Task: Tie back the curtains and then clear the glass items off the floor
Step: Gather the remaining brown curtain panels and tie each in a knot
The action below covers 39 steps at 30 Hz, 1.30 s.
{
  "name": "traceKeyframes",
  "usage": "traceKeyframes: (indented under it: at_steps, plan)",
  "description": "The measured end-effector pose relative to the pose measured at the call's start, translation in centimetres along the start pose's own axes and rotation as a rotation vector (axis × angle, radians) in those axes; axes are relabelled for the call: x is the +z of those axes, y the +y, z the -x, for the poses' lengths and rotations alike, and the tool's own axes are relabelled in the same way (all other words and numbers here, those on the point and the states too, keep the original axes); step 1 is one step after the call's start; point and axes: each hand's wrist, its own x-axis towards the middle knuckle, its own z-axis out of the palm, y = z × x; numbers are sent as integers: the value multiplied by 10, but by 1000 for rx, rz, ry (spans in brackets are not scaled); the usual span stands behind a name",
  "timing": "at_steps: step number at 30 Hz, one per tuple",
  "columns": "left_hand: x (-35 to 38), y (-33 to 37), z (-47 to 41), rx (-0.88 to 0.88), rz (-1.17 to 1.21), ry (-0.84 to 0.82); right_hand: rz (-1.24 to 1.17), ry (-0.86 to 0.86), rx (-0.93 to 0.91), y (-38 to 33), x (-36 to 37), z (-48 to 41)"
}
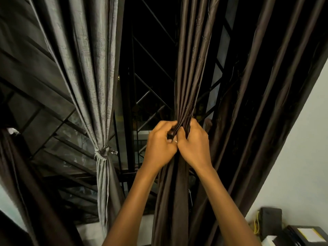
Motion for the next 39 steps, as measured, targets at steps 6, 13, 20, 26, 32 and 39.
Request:
traceKeyframes:
  at_steps: [6,13,20,26,32,39]
  plan:
    - [-9,1,8,-238,375,-81,-308,-211,100,-1,-15,-3]
    - [-16,2,-6,-349,351,8,-522,-335,137,0,-25,-4]
    - [-27,-1,-16,-378,281,-323,-604,-438,141,3,-34,-11]
    - [-24,2,-20,-421,472,-305,-635,-455,185,5,-34,-14]
    - [-18,3,-23,-398,481,-249,-100,-277,110,14,-31,-22]
    - [-16,4,-27,-309,415,-285,-233,-335,142,6,-42,-22]
